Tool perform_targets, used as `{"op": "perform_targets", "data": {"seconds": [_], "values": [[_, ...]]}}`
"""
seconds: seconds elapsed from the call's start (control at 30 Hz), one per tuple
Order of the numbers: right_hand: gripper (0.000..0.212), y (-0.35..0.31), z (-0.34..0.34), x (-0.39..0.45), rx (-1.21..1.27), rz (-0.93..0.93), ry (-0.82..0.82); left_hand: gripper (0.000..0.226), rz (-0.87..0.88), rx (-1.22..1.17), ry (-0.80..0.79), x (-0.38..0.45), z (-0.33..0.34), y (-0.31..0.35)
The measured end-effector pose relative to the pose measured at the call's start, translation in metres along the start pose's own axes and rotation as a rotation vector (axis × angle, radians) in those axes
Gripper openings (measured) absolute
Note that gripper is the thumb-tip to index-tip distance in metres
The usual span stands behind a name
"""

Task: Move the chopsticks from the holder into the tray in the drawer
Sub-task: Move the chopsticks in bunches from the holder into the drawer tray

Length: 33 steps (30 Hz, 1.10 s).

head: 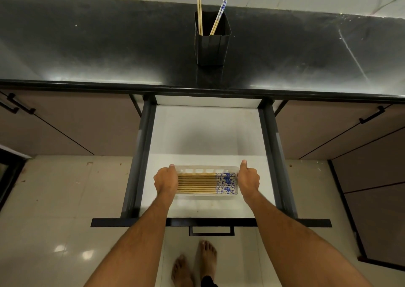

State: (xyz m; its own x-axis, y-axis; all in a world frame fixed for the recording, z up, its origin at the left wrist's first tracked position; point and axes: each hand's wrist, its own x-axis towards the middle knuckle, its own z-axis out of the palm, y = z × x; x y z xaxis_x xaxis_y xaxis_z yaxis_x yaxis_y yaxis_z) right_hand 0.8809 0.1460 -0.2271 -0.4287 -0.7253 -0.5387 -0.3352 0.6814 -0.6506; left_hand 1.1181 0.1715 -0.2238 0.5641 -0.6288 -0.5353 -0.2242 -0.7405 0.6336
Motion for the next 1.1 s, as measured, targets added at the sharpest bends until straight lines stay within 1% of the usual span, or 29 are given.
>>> {"op": "perform_targets", "data": {"seconds": [0.13, 0.27, 0.53, 0.77, 0.97, 1.1], "values": [[0.053, 0.0005, 0.001, 0.0023, -0.038, -0.008, 0.032, 0.036, -0.033, 0.013, 0.034, 0.001, -0.0003, 0.0044], [0.053, -0.0008, 0.0005, 0.0049, -0.062, -0.013, 0.031, 0.035, -0.044, 0.031, 0.071, 0.0031, 0.0011, 0.0067], [0.052, -0.0005, -0.0004, 0.0073, -0.086, -0.027, 0.032, 0.026, -0.086, 0.053, 0.117, 0.002, -0.0027, 0.0069], [0.051, -0.005, 0.0022, 0.0057, -0.112, -0.026, 0.021, 0.025, -0.099, 0.043, 0.101, 0.0013, -0.0024, 0.0101], [0.052, -0.0046, 0.0045, 0.0047, -0.149, -0.042, 0.022, 0.032, -0.08, 0.059, 0.084, 0.0006, -0.0016, 0.0077], [0.054, -0.0065, 0.0025, 0.0019, -0.271, -0.121, 0.047, 0.038, -0.072, 0.098, 0.034, 0.0014, -0.0081, 0.0066]]}}
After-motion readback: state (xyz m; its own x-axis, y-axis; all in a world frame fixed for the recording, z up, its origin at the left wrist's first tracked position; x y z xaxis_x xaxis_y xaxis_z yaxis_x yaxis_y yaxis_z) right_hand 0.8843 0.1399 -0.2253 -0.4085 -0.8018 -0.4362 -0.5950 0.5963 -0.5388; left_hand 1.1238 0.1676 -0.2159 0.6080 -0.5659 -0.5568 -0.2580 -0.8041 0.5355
